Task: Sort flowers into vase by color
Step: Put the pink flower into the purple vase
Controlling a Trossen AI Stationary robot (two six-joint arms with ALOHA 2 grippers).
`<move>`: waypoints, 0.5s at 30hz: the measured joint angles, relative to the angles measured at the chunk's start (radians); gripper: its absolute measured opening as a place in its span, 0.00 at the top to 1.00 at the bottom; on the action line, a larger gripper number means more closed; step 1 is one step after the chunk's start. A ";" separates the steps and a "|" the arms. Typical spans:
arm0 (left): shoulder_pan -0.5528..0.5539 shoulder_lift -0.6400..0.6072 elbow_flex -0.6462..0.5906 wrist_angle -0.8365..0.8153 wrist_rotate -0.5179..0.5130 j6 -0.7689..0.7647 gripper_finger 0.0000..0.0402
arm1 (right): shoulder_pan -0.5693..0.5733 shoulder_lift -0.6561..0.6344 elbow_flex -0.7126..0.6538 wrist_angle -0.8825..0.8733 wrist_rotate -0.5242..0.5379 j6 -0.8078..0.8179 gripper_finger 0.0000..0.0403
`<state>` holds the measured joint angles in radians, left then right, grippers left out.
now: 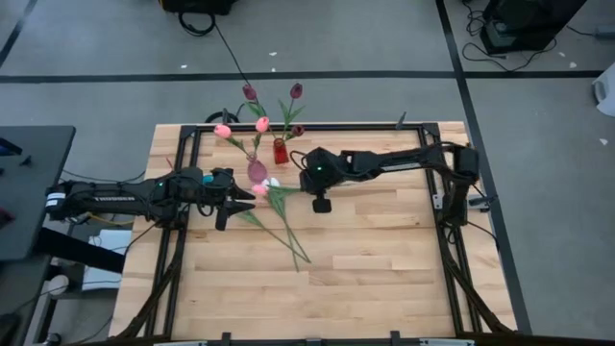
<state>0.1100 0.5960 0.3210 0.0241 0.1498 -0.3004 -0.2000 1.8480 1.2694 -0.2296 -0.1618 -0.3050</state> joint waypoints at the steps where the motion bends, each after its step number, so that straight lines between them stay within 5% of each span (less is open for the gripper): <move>1: -0.009 0.010 0.000 0.021 -0.002 0.000 0.63 | 0.006 -0.022 0.000 0.014 -0.022 0.006 0.98; 7: -0.081 0.068 0.000 0.123 -0.009 0.000 0.63 | 0.052 -0.134 0.000 -0.018 -0.005 0.054 0.97; 15: -0.167 0.164 0.000 0.291 -0.175 0.044 0.63 | 0.101 -0.218 0.000 0.123 0.115 0.104 0.97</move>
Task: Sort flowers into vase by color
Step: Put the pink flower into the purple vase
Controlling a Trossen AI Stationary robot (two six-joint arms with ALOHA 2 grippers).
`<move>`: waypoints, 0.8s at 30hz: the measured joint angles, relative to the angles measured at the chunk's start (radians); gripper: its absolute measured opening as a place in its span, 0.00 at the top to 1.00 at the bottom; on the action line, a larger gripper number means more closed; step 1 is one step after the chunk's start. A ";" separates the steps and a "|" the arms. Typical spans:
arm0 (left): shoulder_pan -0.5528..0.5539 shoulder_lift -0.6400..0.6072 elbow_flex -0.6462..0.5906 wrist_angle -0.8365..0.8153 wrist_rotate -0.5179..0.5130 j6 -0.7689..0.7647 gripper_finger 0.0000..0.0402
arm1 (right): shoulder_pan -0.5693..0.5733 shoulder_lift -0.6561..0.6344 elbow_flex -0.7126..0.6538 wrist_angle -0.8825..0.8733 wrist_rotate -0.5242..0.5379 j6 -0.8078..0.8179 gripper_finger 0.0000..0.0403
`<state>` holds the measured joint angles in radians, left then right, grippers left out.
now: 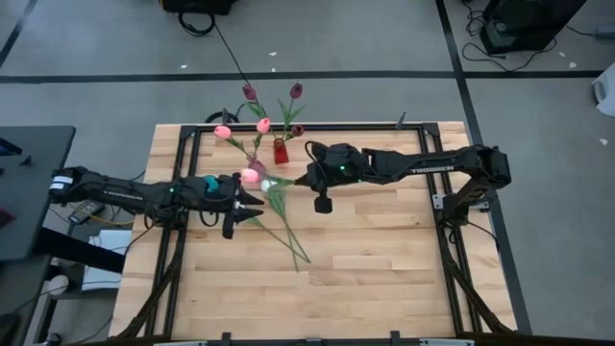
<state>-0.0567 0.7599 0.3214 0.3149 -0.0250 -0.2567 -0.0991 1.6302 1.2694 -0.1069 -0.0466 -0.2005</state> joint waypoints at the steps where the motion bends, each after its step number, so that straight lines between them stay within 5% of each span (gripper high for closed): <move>1: -0.006 0.020 0.000 0.036 -0.035 0.017 0.63 | 0.005 0.000 0.000 0.049 -0.005 0.001 0.97; 11: -0.018 0.250 0.001 0.425 -0.128 0.160 0.63 | 0.030 0.097 0.000 0.429 -0.166 0.054 0.97; 24: -0.018 0.366 0.095 0.432 -0.190 0.284 0.63 | 0.034 0.120 0.000 0.474 -0.191 0.094 0.97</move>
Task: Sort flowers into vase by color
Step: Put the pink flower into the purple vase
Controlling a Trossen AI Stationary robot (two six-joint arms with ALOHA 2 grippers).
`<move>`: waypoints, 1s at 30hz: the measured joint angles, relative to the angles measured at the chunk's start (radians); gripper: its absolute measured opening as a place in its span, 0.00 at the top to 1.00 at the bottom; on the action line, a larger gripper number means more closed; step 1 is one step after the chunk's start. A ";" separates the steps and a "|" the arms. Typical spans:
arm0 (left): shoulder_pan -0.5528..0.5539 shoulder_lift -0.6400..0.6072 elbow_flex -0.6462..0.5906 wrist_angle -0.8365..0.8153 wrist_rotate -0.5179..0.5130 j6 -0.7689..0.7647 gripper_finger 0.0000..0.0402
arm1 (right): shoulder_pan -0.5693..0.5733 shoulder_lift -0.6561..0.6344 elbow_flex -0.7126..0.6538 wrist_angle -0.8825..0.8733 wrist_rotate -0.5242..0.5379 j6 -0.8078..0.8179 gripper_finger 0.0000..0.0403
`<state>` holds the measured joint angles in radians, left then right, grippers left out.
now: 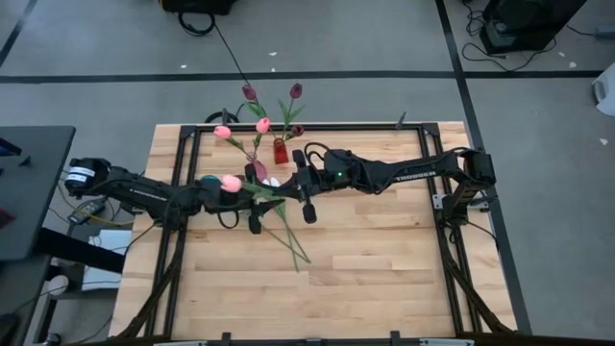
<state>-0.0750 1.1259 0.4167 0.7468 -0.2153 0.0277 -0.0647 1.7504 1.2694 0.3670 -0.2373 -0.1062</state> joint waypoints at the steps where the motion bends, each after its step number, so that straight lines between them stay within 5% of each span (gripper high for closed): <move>1: 0.000 0.000 0.004 -0.004 0.000 0.000 0.63 | 0.000 0.000 0.000 0.001 0.003 -0.001 0.97; 17: 0.001 -0.002 0.018 0.039 -0.038 -0.004 0.65 | 0.000 0.000 0.000 -0.007 0.008 -0.009 0.97; 25: 0.000 -0.002 0.018 0.040 -0.035 -0.005 0.95 | -0.001 0.000 0.000 -0.012 0.000 -0.009 0.94; 30: 0.000 -0.001 0.018 0.043 -0.035 -0.022 0.97 | -0.001 -0.002 0.002 -0.040 -0.012 -0.011 0.86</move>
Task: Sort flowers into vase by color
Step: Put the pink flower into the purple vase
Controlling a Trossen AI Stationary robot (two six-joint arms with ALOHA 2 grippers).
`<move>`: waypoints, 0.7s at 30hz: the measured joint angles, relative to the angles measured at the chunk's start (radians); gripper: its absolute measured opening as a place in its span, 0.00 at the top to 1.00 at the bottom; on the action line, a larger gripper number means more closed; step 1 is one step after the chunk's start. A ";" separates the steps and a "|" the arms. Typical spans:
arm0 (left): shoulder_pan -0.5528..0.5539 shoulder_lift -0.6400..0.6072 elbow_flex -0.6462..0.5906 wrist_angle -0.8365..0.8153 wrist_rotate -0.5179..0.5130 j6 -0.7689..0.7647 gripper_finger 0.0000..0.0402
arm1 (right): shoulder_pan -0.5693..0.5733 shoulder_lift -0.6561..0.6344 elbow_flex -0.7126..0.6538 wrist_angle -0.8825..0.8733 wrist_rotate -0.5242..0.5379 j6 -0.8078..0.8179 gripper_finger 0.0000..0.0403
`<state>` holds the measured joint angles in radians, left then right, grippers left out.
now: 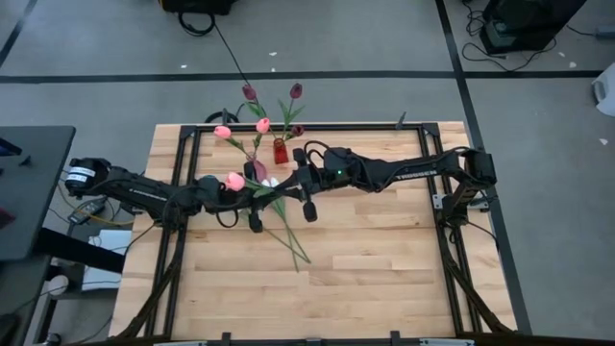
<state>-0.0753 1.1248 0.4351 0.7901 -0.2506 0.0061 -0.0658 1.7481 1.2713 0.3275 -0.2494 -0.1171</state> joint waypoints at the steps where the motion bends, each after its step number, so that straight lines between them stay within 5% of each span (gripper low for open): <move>1: 0.000 0.000 0.000 -0.006 0.000 -0.012 0.97 | 0.000 -0.003 0.000 -0.009 -0.005 -0.008 0.84; 7: -0.008 -0.117 0.000 -0.168 -0.040 -0.040 0.97 | -0.022 -0.092 -0.002 -0.142 -0.082 -0.028 0.73; 14: -0.011 -0.442 0.000 -0.554 -0.256 -0.091 0.97 | -0.035 -0.180 -0.004 -0.386 -0.065 -0.043 0.71; 21: -0.012 -0.650 0.000 -0.746 -0.333 -0.116 0.97 | -0.023 -0.181 -0.123 -0.335 -0.051 -0.016 0.71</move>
<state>-0.0872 0.4747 0.4347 0.0443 -0.5838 -0.1097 -0.0891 1.5669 1.1480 -0.0077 -0.3005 -0.1327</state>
